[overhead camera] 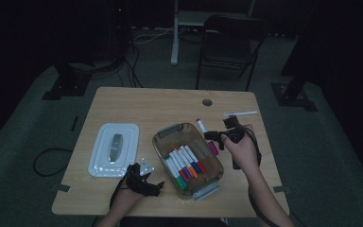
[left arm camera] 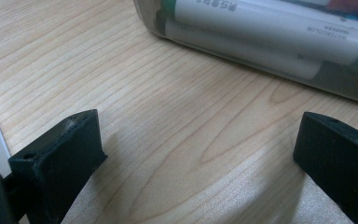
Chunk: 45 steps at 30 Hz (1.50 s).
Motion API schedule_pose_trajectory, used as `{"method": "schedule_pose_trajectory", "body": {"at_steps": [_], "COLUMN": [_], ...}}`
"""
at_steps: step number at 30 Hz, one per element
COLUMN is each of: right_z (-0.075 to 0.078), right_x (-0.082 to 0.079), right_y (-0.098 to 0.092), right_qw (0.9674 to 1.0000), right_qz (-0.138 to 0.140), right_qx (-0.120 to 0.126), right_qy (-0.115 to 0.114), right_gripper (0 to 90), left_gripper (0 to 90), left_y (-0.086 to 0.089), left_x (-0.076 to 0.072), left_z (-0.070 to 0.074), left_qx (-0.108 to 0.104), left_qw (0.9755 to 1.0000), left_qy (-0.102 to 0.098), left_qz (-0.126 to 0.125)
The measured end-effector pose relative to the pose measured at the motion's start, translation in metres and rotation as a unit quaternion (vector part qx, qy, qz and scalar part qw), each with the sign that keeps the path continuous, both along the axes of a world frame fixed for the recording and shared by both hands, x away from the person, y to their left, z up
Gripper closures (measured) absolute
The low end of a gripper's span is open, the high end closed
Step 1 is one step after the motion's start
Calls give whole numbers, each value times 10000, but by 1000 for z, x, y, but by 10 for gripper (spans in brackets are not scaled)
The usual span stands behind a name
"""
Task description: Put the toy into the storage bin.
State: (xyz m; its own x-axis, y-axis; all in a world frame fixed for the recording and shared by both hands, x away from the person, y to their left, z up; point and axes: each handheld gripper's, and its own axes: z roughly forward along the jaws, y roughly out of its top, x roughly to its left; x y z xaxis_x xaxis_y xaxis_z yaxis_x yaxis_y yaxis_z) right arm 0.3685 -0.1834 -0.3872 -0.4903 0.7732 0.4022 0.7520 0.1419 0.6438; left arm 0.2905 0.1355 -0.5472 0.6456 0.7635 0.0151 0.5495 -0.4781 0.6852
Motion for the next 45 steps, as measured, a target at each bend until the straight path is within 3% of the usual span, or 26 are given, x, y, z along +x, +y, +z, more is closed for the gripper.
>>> {"method": "schedule_pose_trajectory", "body": {"at_steps": [2, 5, 8, 10, 13, 20, 25, 31, 33, 38, 42, 45], "right_z": [2, 7, 4, -3, -10, -31, -56, -74, -77, -85, -79, -70], "right_x": [-3, -12, -14, -15, -16, -11, -2, 3, 3, 1, 1, -1], "right_y": [5, 28, 40, 56, 69, 96, 119, 131, 132, 135, 130, 121], "right_qw": [10000, 9988, 9975, 9948, 9926, 9886, 9826, 9751, 9745, 9680, 9728, 9779], "right_qz": [91, 478, 691, 958, 1114, 1291, 1356, 1379, 1395, 1565, 1549, 1562], "right_qx": [-3, 51, 37, 29, -45, -379, -810, -1199, -1222, -1359, -1201, -1054], "right_qy": [-13, 42, 149, 349, 475, 682, 974, 1255, 1263, 1417, 1232, 901], "right_gripper": [764, 765, 764, 764, 764, 764, 764, 763, 763, 735, 655, 573], "left_gripper": [19, 19, 19, 19, 19, 19, 19, 18, 19, 19, 19, 19], "left_y": [0, 0, 0, 0, 0, 0, 0, 0, 0, 0, 0, 0], "left_x": [0, 0, 0, 0, 0, 0, 0, 0, 0, 0, 0, 0], "left_z": [0, 0, 0, 0, 0, 0, 0, 0, 0, 0, 0, 0], "left_qx": [1, 2, 1, -5, -4, -3, -5, -9, -7, -6, -9, -6], "left_qw": [10000, 10000, 10000, 10000, 10000, 10000, 10000, 10000, 10000, 10000, 10000, 10000], "left_qy": [0, -1, 0, 5, 5, 4, 6, 1, -1, 2, 5, 5], "left_qz": [0, -2, -1, 1, 0, 1, 0, 5, 4, 2, 2, 1]}}
